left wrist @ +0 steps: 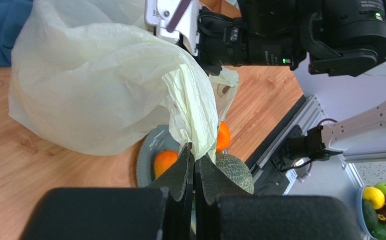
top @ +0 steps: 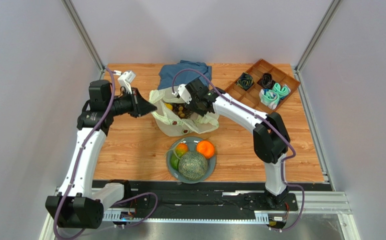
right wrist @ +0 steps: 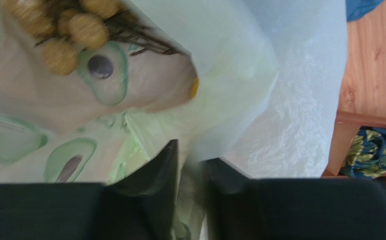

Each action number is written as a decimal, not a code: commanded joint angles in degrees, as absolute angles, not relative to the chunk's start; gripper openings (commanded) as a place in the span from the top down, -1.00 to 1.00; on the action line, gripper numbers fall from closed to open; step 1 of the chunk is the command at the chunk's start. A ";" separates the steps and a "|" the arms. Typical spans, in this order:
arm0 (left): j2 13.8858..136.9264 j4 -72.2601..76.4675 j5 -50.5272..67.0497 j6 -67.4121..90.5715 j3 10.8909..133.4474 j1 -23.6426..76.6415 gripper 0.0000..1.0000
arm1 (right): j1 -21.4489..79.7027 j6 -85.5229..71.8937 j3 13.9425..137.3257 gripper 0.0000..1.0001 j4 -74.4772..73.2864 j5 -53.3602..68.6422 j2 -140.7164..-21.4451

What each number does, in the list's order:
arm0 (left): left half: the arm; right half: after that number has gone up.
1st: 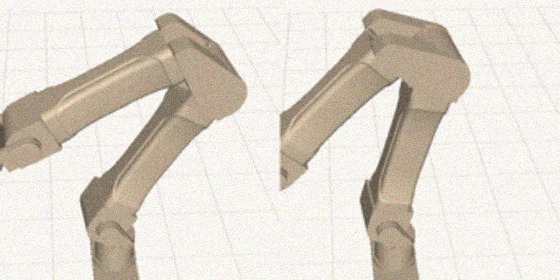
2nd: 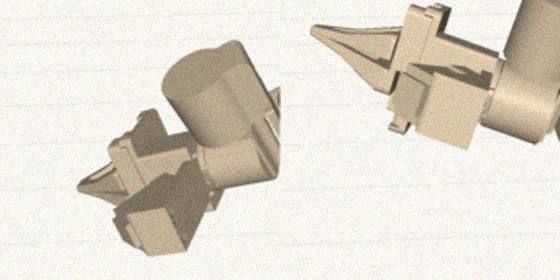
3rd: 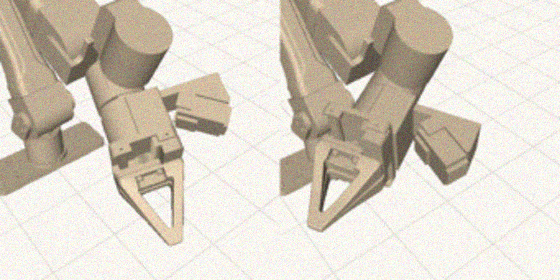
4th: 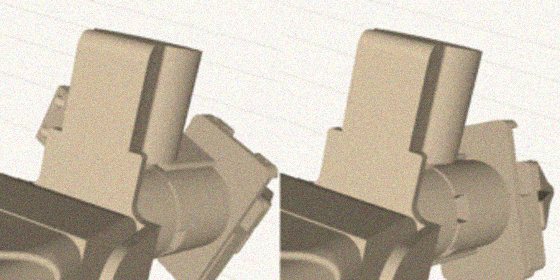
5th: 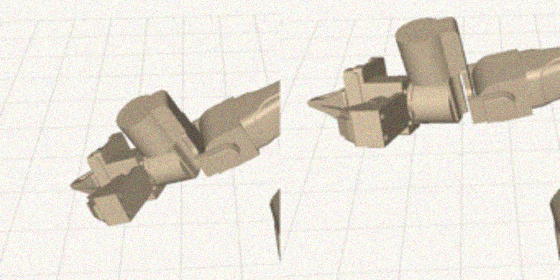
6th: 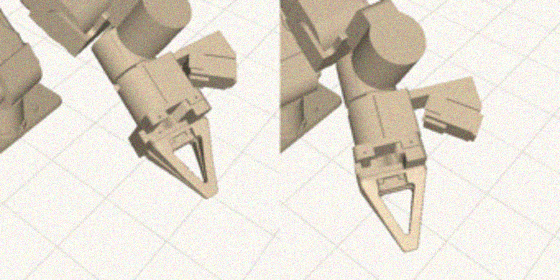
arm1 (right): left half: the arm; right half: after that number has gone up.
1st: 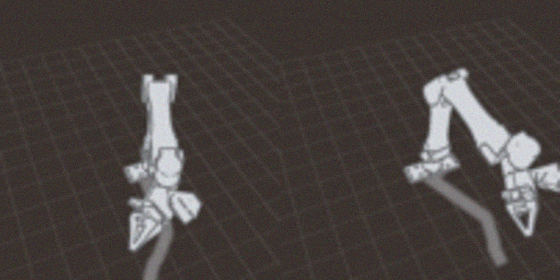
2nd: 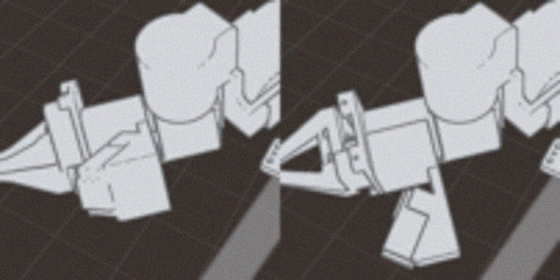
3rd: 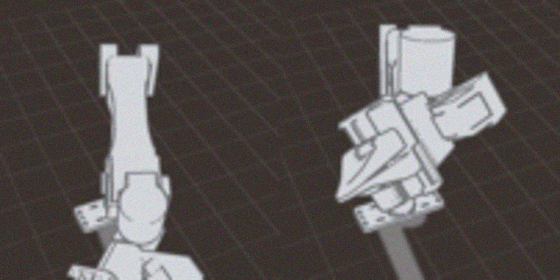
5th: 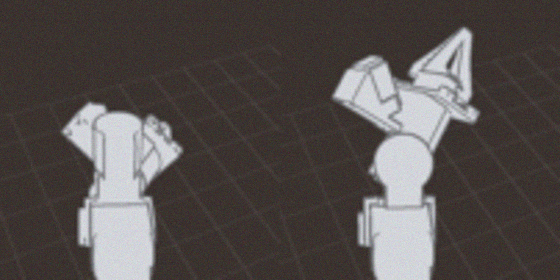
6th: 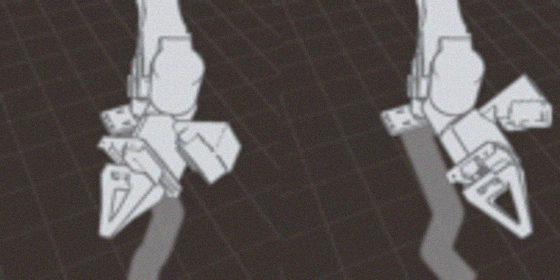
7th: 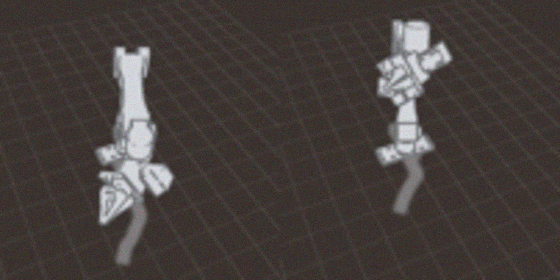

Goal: Take the fake fruits out of the plastic bag
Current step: Adjust the plastic bag at the center of the board.

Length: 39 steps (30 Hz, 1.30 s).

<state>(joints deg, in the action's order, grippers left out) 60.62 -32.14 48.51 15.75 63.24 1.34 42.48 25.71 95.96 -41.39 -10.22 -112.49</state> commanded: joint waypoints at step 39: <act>70.14 -39.55 44.48 -4.49 77.87 21.88 1.00 | 30.49 34.70 77.00 0.17 -40.59 31.63 -78.64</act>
<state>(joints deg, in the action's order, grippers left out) 71.22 -42.44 47.64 -5.63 74.30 21.93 27.38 25.52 76.99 -35.99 18.92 -74.72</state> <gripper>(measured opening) 0.008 0.518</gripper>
